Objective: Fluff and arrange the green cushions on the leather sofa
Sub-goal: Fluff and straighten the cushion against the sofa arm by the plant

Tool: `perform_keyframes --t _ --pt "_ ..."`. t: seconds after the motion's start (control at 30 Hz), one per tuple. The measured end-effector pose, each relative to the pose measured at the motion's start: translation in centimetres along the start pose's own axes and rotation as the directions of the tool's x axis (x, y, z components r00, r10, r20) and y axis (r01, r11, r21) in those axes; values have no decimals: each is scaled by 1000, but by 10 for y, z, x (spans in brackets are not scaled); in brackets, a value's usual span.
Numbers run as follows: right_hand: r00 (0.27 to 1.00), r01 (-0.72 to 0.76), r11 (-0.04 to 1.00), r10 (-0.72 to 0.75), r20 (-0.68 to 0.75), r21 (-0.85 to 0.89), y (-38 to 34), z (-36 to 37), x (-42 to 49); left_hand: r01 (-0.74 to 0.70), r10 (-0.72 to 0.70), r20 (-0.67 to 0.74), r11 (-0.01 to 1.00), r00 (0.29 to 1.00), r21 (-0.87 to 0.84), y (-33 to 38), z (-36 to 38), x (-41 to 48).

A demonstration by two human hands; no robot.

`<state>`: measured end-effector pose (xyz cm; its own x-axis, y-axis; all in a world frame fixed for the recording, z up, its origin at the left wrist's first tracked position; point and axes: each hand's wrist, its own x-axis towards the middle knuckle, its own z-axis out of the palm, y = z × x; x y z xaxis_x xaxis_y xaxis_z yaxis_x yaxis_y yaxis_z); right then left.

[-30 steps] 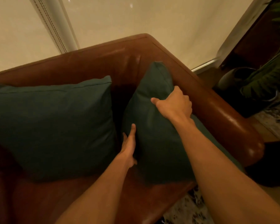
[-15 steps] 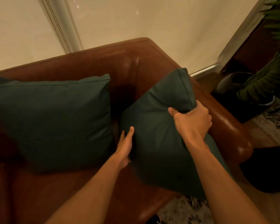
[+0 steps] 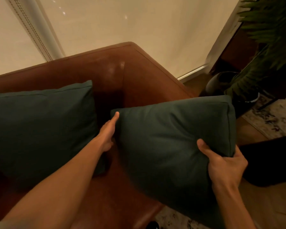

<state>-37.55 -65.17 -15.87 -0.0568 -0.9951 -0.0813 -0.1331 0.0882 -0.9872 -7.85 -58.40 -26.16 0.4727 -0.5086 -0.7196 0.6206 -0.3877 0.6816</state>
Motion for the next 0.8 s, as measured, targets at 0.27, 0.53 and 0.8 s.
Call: perform_keyframes --t 0.27,0.53,0.8 --pt "997 31 999 -31 70 10 13 -33 9 -33 19 -127 993 992 -111 5 8 18" --pt "979 135 991 -132 156 -6 0 -35 11 -251 220 -262 964 940 -93 23 16 8" --pt "996 -2 998 -4 87 64 30 -17 -19 -396 361 -270 914 893 -89 69 11 -8"
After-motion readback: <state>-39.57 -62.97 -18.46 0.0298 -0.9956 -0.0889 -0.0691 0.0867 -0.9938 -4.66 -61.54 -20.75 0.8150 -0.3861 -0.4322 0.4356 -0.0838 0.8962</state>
